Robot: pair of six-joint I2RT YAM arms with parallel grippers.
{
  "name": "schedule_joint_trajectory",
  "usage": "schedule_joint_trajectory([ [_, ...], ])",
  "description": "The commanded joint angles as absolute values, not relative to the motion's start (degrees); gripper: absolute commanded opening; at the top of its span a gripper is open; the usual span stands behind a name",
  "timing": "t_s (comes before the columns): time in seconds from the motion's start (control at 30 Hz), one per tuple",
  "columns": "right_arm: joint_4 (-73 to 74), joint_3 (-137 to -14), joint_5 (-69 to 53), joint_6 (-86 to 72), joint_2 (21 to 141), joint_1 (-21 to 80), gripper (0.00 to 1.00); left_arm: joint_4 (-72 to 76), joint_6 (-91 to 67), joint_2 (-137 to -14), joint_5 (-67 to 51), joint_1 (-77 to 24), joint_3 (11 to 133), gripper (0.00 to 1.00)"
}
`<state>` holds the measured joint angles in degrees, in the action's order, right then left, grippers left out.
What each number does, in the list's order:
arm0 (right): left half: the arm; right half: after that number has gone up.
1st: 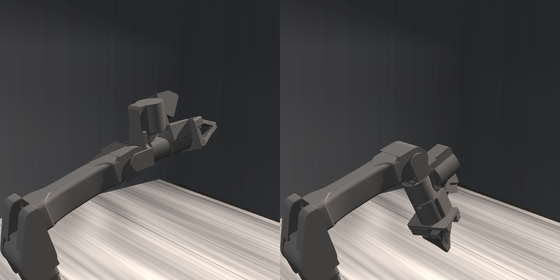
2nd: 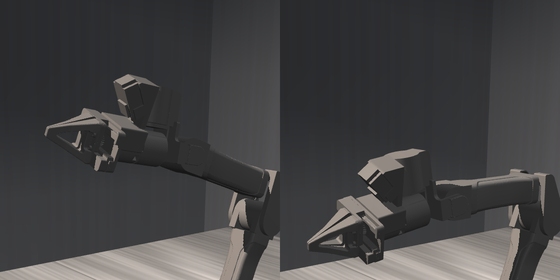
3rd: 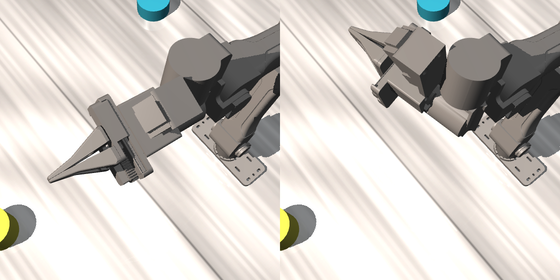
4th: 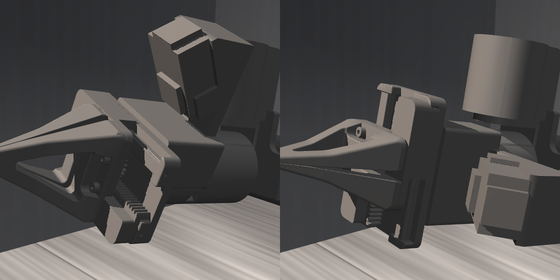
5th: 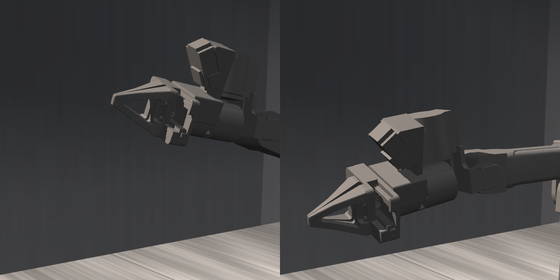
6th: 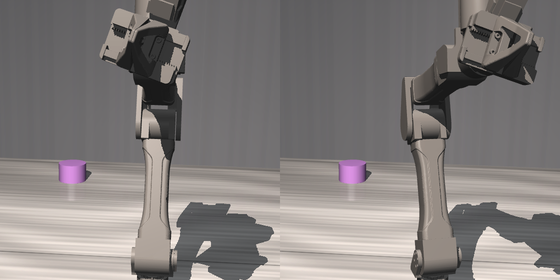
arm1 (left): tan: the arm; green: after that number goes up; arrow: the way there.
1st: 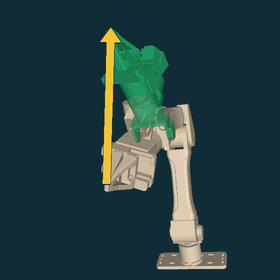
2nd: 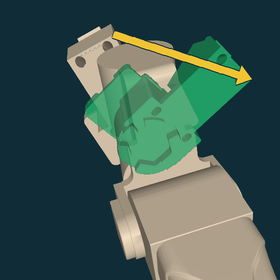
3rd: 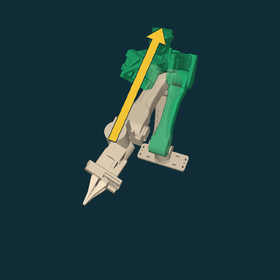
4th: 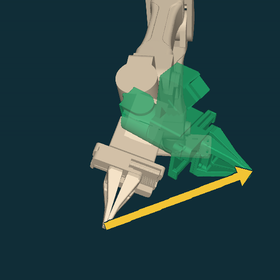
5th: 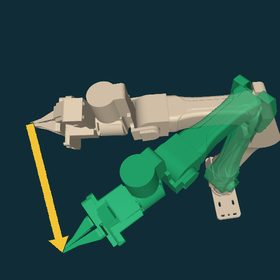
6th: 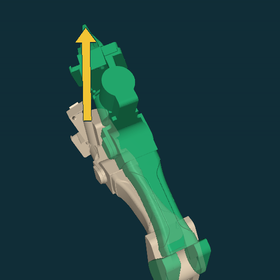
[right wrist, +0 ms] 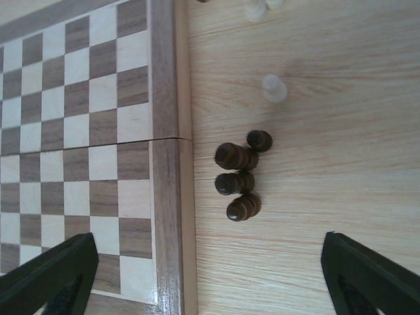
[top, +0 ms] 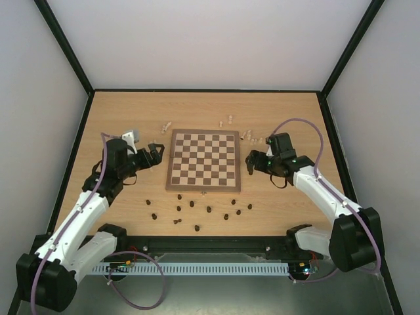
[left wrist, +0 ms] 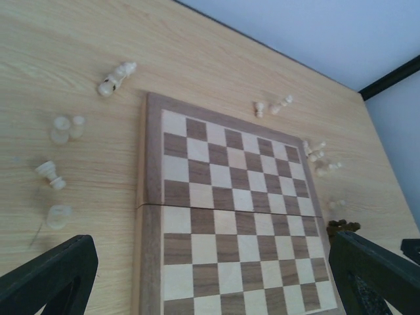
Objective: Set up the chess pieces on the board
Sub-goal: Pick up the chess piece at the center of the board.
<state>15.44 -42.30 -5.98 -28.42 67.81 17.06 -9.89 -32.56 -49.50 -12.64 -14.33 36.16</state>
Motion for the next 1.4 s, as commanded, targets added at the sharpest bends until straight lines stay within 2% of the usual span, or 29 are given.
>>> schedule_joint_trajectory([
  [0.0,19.8,-47.0,0.2,-27.2,70.1,20.8,0.89,-11.5,-34.8,-52.6,-12.2,-14.0,35.2,0.99],
  [0.1,20.0,-47.4,2.7,-27.4,70.8,22.2,0.72,-9.5,-35.9,-54.6,-16.2,-16.0,34.3,1.0],
  [0.2,20.0,-47.0,5.5,-27.4,71.4,23.0,0.58,-10.1,-36.2,-53.1,-13.9,-19.6,33.8,0.99],
  [0.3,20.3,-47.3,7.4,-27.2,72.5,23.6,0.49,-9.4,-37.8,-48.9,-10.8,-23.6,32.1,0.99],
  [0.43,21.2,-48.5,9.8,-26.8,74.5,24.8,0.42,-12.2,-38.3,-46.2,-6.5,-27.0,32.0,1.0],
  [0.73,21.2,-44.8,12.4,-28.4,73.0,27.3,0.41,-15.2,-38.6,-42.9,-6.1,-28.3,30.9,0.99],
  [0.93,20.1,-43.8,11.6,-28.5,73.6,27.3,0.35,-16.3,-38.4,-42.3,-5.2,-28.4,31.1,0.99],
  [1.07,19.9,-42.9,10.3,-28.7,73.2,27.6,0.35,-16.3,-38.5,-42.1,-5.4,-28.5,30.7,0.99],
  [1.17,20.7,-41.6,10.1,-29.7,71.5,28.3,0.41,-16.6,-38.7,-41.9,-5.3,-28.7,30.5,0.99],
  [1.27,22.5,-40.7,9.9,-32.6,69.4,31.7,0.54,-17.0,-38.7,-41.8,-5.3,-28.9,30.6,1.0],
  [1.37,25.4,-39.7,10.9,-35.9,68.2,35.4,0.56,-17.3,-38.7,-42.0,-5.4,-29.0,30.7,1.0],
])
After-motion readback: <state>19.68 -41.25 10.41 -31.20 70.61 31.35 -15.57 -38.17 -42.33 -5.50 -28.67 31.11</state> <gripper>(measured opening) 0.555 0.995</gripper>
